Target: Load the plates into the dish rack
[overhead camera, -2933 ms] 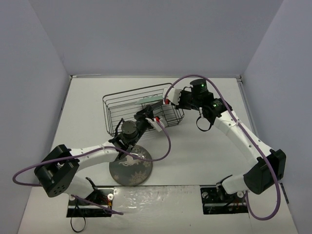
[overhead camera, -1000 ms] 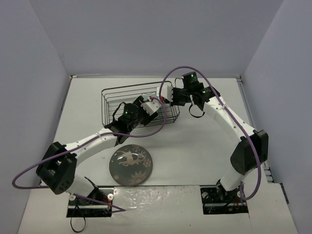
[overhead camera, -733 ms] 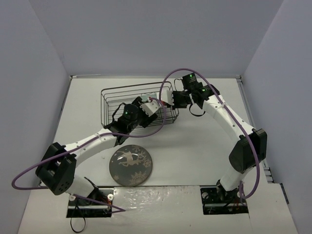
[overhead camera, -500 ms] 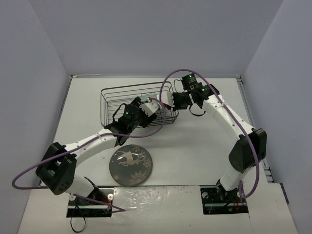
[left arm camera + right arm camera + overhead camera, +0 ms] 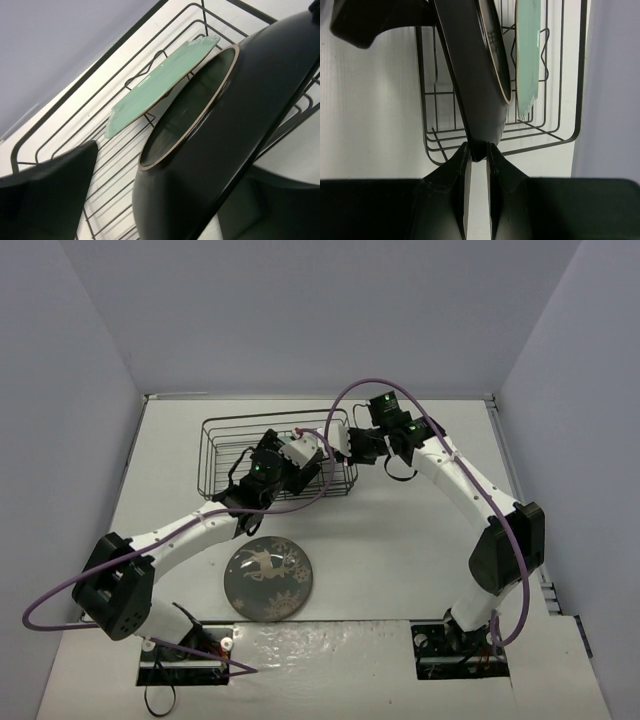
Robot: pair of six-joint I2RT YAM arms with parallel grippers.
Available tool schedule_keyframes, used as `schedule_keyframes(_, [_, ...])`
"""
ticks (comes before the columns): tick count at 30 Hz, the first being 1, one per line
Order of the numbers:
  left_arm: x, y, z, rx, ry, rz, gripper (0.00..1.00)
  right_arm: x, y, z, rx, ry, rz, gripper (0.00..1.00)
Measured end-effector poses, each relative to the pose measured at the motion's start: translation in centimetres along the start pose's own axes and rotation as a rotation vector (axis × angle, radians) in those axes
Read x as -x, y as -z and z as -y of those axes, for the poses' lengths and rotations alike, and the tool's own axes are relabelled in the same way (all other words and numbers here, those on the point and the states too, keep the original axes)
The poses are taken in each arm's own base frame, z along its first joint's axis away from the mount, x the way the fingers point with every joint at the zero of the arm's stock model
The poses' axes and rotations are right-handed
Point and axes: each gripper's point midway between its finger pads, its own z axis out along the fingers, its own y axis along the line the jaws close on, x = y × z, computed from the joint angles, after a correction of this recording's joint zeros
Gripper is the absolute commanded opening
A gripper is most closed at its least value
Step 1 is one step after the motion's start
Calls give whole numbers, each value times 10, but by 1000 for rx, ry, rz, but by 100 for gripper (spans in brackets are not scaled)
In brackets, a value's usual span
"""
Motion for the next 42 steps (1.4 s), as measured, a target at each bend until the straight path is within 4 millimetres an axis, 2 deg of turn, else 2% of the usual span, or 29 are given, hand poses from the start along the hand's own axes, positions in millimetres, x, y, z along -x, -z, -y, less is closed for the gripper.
schedule_keyframes(1, [0,0,-2,3,1,-2,39,1,-1,0,-3,-1,9,12])
schedule_keyframes(3, [-1,0,-2,-4,-5,-5,26,6,-3,3,-13,1,32,22])
schedule_keyframes(5, [-3,-1,-5,-4,-30,-11,18,11,-4,7,-27,7,54,36])
schedule_keyframes(8, [-7,-3,-15,-4,-60,-15,2,20,-4,13,-49,21,90,48])
schedule_keyframes(9, [-8,-3,-17,-9,-56,-13,0,22,-4,11,-42,18,94,50])
schedule_keyframes(17, [-12,-6,-22,-93,-72,32,0,29,-6,4,-15,13,116,58])
schedule_keyframes(26, [-14,-3,-17,-239,-311,28,0,33,-7,-2,13,-6,122,61])
schedule_keyframes(36, [1,4,-16,-372,-540,18,0,40,-14,-16,4,-97,177,62])
schedule_keyframes(42, [4,5,-13,-415,-568,26,0,46,-22,-9,-80,-144,209,56])
